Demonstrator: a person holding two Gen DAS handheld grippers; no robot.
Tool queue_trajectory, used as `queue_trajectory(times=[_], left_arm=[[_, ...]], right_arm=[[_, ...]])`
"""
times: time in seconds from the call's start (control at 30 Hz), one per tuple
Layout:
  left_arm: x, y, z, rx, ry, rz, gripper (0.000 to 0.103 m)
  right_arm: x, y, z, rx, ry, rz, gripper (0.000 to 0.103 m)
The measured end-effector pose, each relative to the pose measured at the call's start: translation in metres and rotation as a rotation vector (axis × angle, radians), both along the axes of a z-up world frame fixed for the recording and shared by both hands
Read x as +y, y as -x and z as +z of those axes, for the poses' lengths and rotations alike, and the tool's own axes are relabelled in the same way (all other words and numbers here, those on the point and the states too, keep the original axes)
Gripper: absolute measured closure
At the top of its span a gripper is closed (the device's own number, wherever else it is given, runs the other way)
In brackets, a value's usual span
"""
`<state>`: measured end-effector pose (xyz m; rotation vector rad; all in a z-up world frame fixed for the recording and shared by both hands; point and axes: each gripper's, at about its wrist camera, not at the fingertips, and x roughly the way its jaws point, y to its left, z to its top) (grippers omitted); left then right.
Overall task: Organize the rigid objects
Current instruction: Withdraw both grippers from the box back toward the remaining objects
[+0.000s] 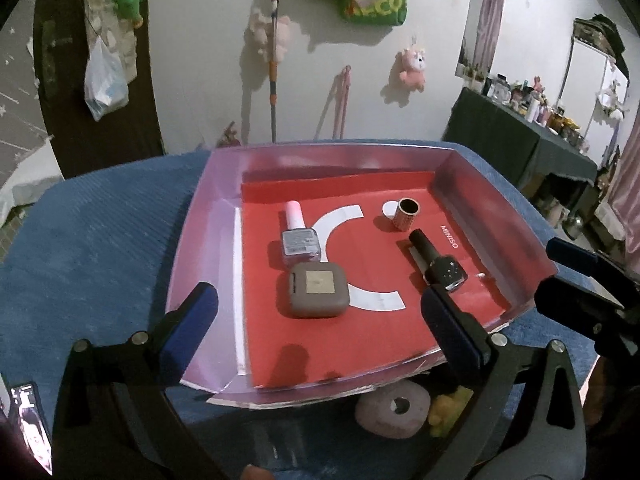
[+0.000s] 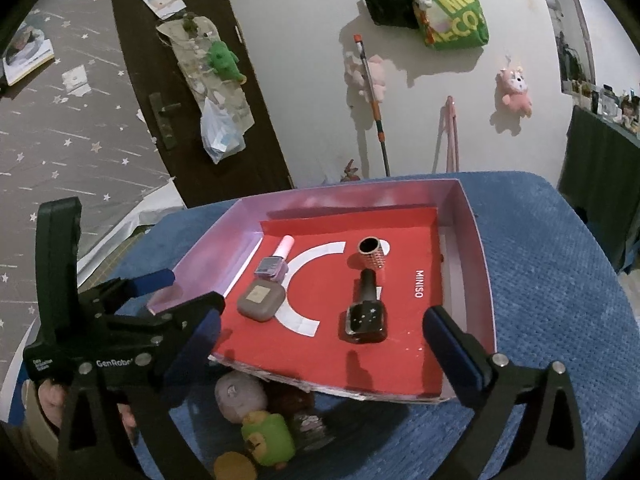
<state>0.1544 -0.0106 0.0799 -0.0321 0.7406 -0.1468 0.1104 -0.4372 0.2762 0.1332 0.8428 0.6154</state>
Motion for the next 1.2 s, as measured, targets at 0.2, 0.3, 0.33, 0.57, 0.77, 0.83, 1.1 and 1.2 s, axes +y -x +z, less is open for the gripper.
queue_trajectory(times=[0.2, 0.3, 0.33, 0.57, 0.77, 0.83, 1.1, 1.2], left_arm=[[0.004, 0.012, 0.000, -0.025, 0.000, -0.008, 0.000], [0.007, 0.020, 0.001, -0.039, 0.007, -0.018, 0.000], [0.008, 0.022, 0.000, -0.041, 0.010, -0.025, 0.000], [0.005, 0.043, 0.002, -0.073, -0.028, -0.029, 0.000], [0.003, 0.056, 0.001, -0.055, 0.012, -0.081, 0.000], [0.001, 0.061, 0.000, -0.053, 0.011, -0.103, 0.000], [0.006, 0.071, -0.006, -0.019, 0.054, -0.103, 0.000], [0.007, 0.073, -0.010, -0.004, 0.053, -0.101, 0.000]], right_arm=[[-0.005, 0.016, 0.007, -0.078, -0.012, -0.039, 0.000], [-0.002, 0.031, 0.017, -0.178, 0.022, -0.049, 0.000], [0.000, 0.037, 0.020, -0.211, 0.039, -0.048, 0.000], [0.009, 0.064, 0.034, -0.348, 0.075, -0.060, 0.000], [0.006, 0.069, 0.031, -0.316, 0.045, -0.054, 0.000], [0.006, 0.074, 0.029, -0.315, 0.047, -0.048, 0.000], [0.003, 0.085, 0.014, -0.265, 0.085, -0.049, 0.000], [0.000, 0.087, 0.008, -0.232, 0.106, -0.048, 0.000]])
